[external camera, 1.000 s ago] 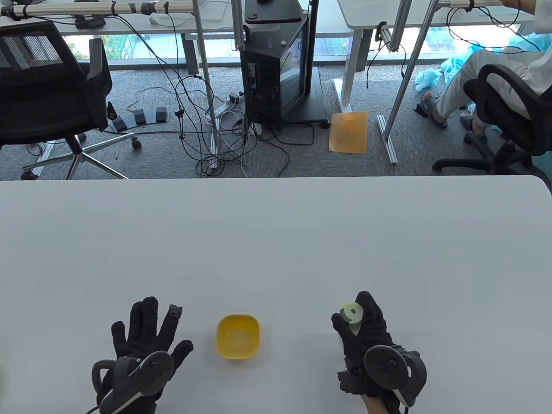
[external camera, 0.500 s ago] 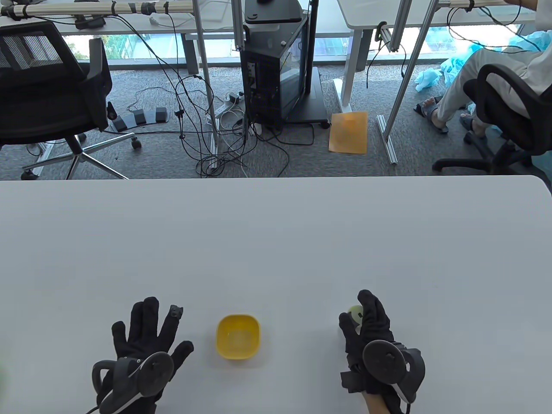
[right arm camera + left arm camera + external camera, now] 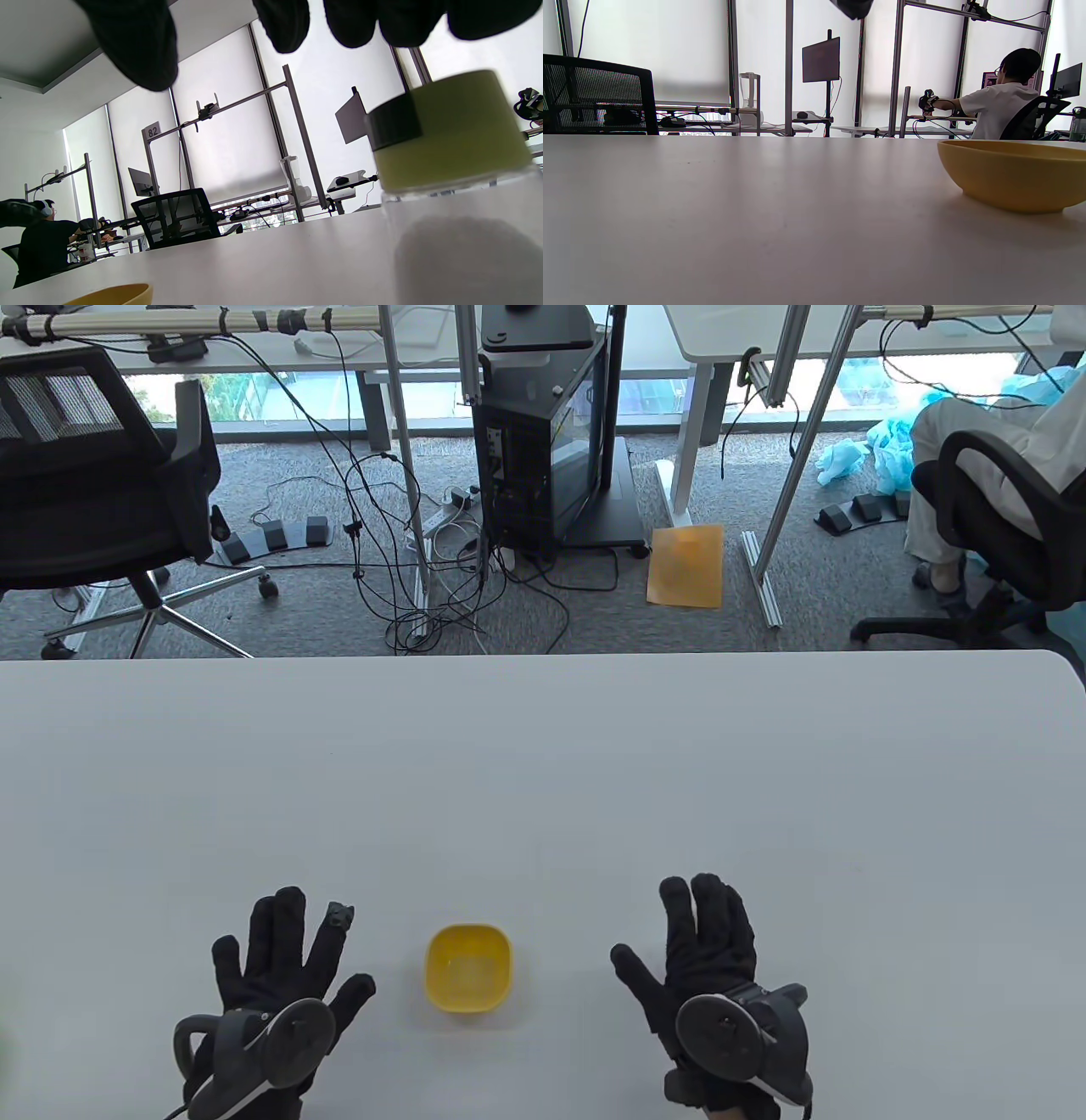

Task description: Invert dispenser and press with thumb onto small dish

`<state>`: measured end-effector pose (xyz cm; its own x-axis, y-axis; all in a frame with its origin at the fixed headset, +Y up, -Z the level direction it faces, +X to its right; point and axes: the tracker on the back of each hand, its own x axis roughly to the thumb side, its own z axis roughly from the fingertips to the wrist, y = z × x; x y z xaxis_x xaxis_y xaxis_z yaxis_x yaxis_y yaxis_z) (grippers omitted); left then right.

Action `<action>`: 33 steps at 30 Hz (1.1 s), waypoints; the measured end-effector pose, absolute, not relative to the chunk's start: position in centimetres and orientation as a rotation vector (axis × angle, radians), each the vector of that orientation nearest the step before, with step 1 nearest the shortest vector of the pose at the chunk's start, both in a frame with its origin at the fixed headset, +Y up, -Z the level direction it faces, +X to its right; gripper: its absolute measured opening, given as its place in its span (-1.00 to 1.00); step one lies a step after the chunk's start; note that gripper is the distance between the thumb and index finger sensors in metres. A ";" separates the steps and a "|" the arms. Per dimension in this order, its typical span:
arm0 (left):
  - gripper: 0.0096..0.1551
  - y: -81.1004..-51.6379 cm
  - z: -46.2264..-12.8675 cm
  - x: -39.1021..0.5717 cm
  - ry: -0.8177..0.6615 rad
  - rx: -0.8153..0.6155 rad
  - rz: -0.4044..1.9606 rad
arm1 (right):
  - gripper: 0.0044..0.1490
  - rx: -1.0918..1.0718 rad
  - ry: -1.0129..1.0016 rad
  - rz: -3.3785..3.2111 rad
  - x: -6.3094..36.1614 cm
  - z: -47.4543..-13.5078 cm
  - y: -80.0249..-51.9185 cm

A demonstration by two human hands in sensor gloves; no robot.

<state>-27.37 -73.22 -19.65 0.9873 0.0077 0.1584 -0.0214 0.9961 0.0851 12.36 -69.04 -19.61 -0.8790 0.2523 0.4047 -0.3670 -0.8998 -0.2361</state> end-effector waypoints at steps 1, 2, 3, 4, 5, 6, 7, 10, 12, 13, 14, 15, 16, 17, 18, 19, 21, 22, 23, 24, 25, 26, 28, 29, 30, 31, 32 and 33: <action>-0.08 -73.2 -19.6 -27.4 -0.157 0.088 0.015 | 0.18 0.567 -0.421 2.750 11.8 -19.4 -69.0; -0.07 -73.1 -19.5 -27.4 -0.158 0.091 0.019 | 0.20 0.614 -0.393 2.776 11.0 -19.1 -68.9; -0.07 -73.1 -19.5 -27.4 -0.159 0.095 0.021 | 0.20 0.635 -0.381 2.788 10.7 -19.0 -68.9; -0.07 -73.0 -19.5 -27.4 -0.160 0.097 0.020 | 0.22 0.697 -0.351 2.821 9.8 -18.7 -69.0; -0.07 -73.0 -19.4 -27.4 -0.162 0.099 0.018 | 0.23 0.740 -0.330 2.845 9.2 -18.5 -69.1; -0.07 -73.0 -19.4 -27.3 -0.163 0.101 0.017 | 0.24 0.767 -0.312 2.859 8.8 -18.4 -69.2; -0.07 -73.0 -19.4 -27.3 -0.164 0.104 0.018 | 0.25 0.793 -0.286 2.872 8.5 -18.3 -69.3; -0.08 -73.0 -19.4 -27.3 -0.166 0.107 0.019 | 0.25 0.869 -0.198 2.890 7.4 -18.2 -70.0; -0.07 -73.0 -19.3 -27.3 -0.168 0.105 0.019 | 0.25 0.887 -0.158 2.891 7.2 -18.3 -70.4; -0.07 -73.0 -19.3 -27.3 -0.170 0.104 0.018 | 0.25 0.893 -0.144 2.892 7.1 -18.3 -70.6; -0.07 -73.0 -19.3 -27.2 -0.171 0.102 0.015 | 0.25 0.901 -0.131 2.895 7.0 -18.4 -70.8; -0.08 -73.0 -19.3 -27.2 -0.173 0.102 0.014 | 0.25 0.911 -0.113 2.900 6.9 -18.4 -70.9; -0.07 -73.0 -19.3 -27.2 -0.175 0.101 0.013 | 0.25 0.913 -0.082 2.907 6.8 -18.5 -71.1; -0.07 -73.0 -19.3 -27.1 -0.176 0.100 0.013 | 0.25 0.915 -0.067 2.911 6.8 -18.5 -71.2; -0.07 -73.0 -19.3 -27.1 -0.178 0.098 0.012 | 0.25 0.921 -0.060 2.911 6.8 -18.6 -71.2; -0.07 -73.0 -19.3 -27.0 -0.179 0.096 0.011 | 0.25 0.921 -0.063 2.907 6.8 -18.6 -71.2; -0.07 -73.0 -19.3 -27.0 -0.181 0.093 0.010 | 0.25 0.920 -0.070 2.898 6.8 -18.6 -71.3; -0.07 -73.0 -19.3 -26.9 -0.182 0.092 0.009 | 0.24 0.921 -0.067 2.895 6.8 -18.6 -71.3; -0.07 -73.0 -19.3 -26.9 -0.181 0.091 0.009 | 0.24 0.922 -0.064 2.892 6.8 -18.6 -71.3; -0.07 -73.0 -19.4 -26.9 -0.181 0.091 0.008 | 0.24 0.923 -0.065 2.890 6.8 -18.6 -71.3; -0.07 -73.0 -19.4 -26.9 -0.180 0.090 0.008 | 0.23 0.922 -0.070 2.888 6.8 -18.6 -71.3; -0.07 -72.9 -19.4 -26.9 -0.179 0.090 0.008 | 0.23 0.925 -0.071 2.883 6.8 -18.6 -71.3; -0.07 -72.9 -19.3 -26.9 -0.179 0.091 0.007 | 0.23 0.927 -0.074 2.878 6.8 -18.6 -71.3; -0.07 -72.9 -19.3 -26.9 -0.180 0.091 0.007 | 0.22 0.929 -0.080 2.875 6.8 -18.6 -71.3; -0.07 -72.9 -19.3 -26.9 -0.180 0.090 0.006 | 0.22 0.930 -0.082 2.875 6.8 -18.5 -71.3; -0.07 -72.9 -19.3 -26.9 -0.180 0.091 0.005 | 0.22 0.934 -0.088 2.872 6.7 -18.5 -71.3; -0.07 -72.9 -19.3 -26.8 -0.179 0.090 0.005 | 0.21 0.936 -0.095 2.870 6.7 -18.4 -71.3; -0.07 -72.9 -19.3 -26.9 -0.179 0.089 0.006 | 0.21 0.935 -0.101 2.869 6.7 -18.4 -71.3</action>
